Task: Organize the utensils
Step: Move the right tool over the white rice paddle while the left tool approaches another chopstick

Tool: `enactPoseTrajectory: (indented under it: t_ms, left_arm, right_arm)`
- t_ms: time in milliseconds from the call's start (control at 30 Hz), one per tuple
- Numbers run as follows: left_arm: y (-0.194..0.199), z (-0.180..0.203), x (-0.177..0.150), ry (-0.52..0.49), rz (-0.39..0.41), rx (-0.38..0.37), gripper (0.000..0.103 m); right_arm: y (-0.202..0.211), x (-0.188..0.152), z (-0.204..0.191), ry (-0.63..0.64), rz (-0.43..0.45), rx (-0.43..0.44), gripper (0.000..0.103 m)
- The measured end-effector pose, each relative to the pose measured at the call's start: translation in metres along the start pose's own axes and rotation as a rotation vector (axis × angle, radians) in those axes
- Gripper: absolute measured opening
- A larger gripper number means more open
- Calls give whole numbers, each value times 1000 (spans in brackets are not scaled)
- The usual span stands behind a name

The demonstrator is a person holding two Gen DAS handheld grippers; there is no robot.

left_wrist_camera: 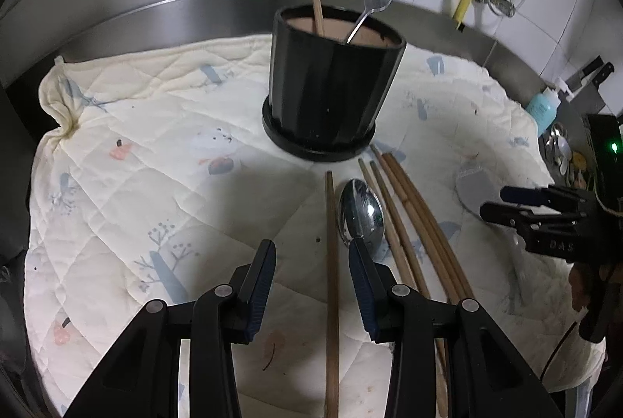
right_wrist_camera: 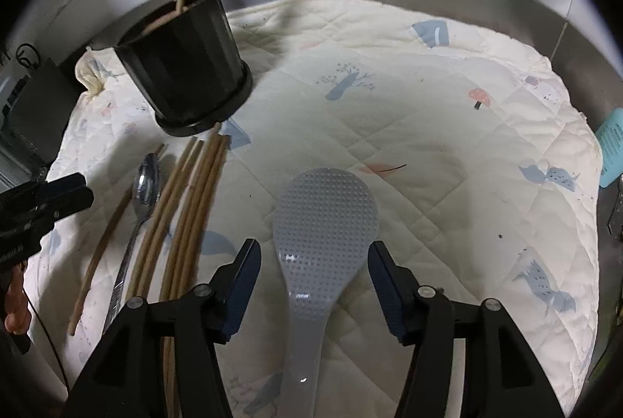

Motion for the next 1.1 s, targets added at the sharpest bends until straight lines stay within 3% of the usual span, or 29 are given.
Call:
enactPoseTrajectory:
  t_ms: [400,800,1100]
  left_arm:
    - [-20,1,-6,-19,-60,-46,43]
    - [-37,7,-3,-68,-95,-68,42]
    - [-51,13,9,-130,-114,-19,20]
  right_arm:
    - [-18,0,-13,86,-21,-92,68]
    - [-24,3,3,33,-41,-85,68]
    - [-24,2,6,42,-48,-77,71]
Point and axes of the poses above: each gripper's, at about its wrist camera, not at the fingertips, and y roughly against the way its jaws point, z to its right, x to its top, the point moved 1 cm from there along -y, roughly the way its jaws point, and after that the axes turned 2 degrees about -x, right-handed, at the moved point
